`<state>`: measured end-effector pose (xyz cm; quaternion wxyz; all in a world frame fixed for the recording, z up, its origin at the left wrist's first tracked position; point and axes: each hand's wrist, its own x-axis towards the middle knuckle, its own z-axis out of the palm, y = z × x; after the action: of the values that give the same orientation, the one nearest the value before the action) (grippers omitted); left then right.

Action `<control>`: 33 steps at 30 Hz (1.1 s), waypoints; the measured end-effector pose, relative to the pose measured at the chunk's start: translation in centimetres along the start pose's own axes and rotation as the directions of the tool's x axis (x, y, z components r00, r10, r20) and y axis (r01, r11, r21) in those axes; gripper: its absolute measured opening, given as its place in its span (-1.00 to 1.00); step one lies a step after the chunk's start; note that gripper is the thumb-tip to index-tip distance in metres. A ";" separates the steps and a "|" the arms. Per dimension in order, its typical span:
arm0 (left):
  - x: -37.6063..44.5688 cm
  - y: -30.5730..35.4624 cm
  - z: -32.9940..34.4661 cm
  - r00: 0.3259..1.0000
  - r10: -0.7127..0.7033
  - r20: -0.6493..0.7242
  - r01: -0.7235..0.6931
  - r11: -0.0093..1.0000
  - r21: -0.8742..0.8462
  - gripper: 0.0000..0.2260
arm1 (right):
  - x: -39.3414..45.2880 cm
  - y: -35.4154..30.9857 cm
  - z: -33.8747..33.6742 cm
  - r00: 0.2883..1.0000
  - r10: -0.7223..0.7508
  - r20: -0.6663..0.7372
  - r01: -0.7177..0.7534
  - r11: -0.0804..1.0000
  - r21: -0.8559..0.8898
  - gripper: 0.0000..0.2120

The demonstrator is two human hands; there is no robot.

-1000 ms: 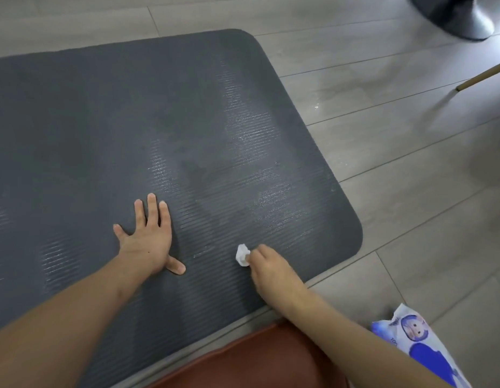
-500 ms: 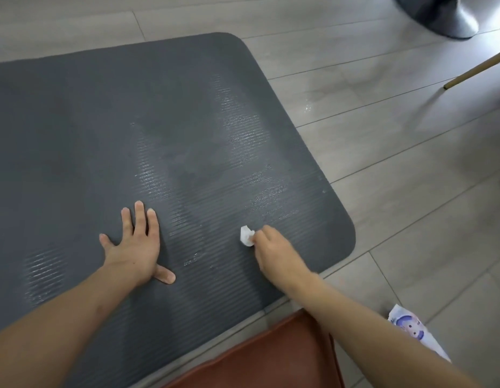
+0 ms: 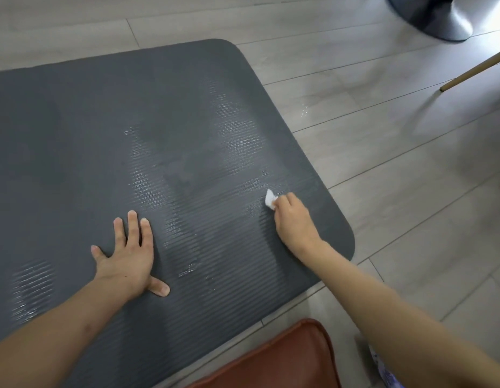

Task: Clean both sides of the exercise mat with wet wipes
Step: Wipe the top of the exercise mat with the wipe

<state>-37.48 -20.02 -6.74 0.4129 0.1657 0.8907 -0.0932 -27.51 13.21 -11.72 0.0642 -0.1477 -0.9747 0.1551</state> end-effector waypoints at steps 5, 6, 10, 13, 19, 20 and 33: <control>0.0 0.1 0.0 1.000 -0.002 0.001 0.002 1.000 0.002 0.45 | 5.7 6.2 -2.6 0.906 0.414 -0.086 -0.417 0.908 -0.026 -0.88; 0.1 0.0 0.1 1.000 0.000 -0.004 0.000 1.000 0.004 0.45 | 5.1 6.7 -2.7 0.906 0.416 -0.074 -0.420 0.906 -0.054 -0.87; 0.0 0.0 0.0 1.000 -0.001 -0.001 0.001 1.000 -0.009 0.45 | -1.0 7.7 -3.4 0.915 0.396 -0.080 -0.403 0.910 -0.102 -0.90; 0.1 0.0 0.1 1.000 0.005 0.003 -0.005 1.000 -0.013 0.44 | -2.0 8.1 -3.4 0.890 0.435 -0.134 -0.444 0.895 -0.042 -0.88; 0.4 0.1 0.1 1.000 -0.006 0.017 0.007 1.000 -0.023 0.47 | 6.3 5.4 -2.7 0.851 0.510 -0.125 -0.505 0.860 0.069 -0.86; 0.4 0.1 0.0 1.000 -0.008 0.019 0.009 1.000 -0.027 0.47 | 6.7 4.4 -2.4 0.845 0.518 -0.132 -0.513 0.855 0.073 -0.86; 0.3 -0.1 0.1 0.999 -0.001 0.032 0.003 0.999 -0.050 0.45 | 1.2 -0.9 -1.1 0.994 0.095 -0.050 -0.098 0.994 -0.051 -0.92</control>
<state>-37.64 -20.09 -7.02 0.4309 0.1528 0.8863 -0.0739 -28.74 13.12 -10.33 0.0759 -0.1998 -0.9684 0.1284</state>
